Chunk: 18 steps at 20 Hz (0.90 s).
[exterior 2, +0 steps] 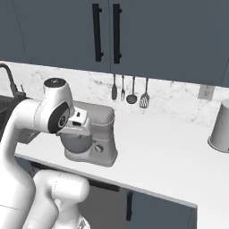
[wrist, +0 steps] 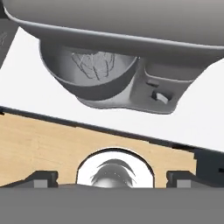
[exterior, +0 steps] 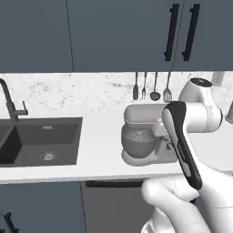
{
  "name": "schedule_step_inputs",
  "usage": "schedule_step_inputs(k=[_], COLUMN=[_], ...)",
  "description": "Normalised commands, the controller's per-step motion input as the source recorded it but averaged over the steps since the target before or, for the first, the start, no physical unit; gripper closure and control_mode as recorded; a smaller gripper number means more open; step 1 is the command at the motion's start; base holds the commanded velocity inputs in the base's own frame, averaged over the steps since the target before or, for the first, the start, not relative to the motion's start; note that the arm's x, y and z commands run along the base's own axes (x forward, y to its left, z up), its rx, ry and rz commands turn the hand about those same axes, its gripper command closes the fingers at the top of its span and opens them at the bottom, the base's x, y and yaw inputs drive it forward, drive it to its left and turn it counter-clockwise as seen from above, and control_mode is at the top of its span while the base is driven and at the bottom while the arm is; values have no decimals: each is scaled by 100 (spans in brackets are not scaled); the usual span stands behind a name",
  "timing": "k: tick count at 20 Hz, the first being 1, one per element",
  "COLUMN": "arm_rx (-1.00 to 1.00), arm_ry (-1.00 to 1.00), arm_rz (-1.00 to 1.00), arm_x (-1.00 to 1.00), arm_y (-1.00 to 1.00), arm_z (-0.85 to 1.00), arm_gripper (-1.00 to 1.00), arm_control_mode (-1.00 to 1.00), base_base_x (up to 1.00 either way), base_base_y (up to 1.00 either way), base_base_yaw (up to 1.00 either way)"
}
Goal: Navigate to the coffee machine.
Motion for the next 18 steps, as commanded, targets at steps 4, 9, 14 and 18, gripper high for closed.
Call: schedule_step_inputs(k=[4, 9, 14, 18], arm_rx=[0, 0, 0, 0], arm_ry=[0, 0, 0, 0], arm_rz=[0, 0, 0, 0], arm_x=[0, 0, 0, 0], arm_y=[0, 0, 0, 0], arm_z=[0, 0, 0, 0], arm_gripper=[-100, -100, -100, -100], arm_control_mode=[100, 100, 100, 100], base_base_x=[-1, 0, 1, 7], base_base_y=[49, 62, 77, 76], base_base_yaw=[63, 61, 57, 53])
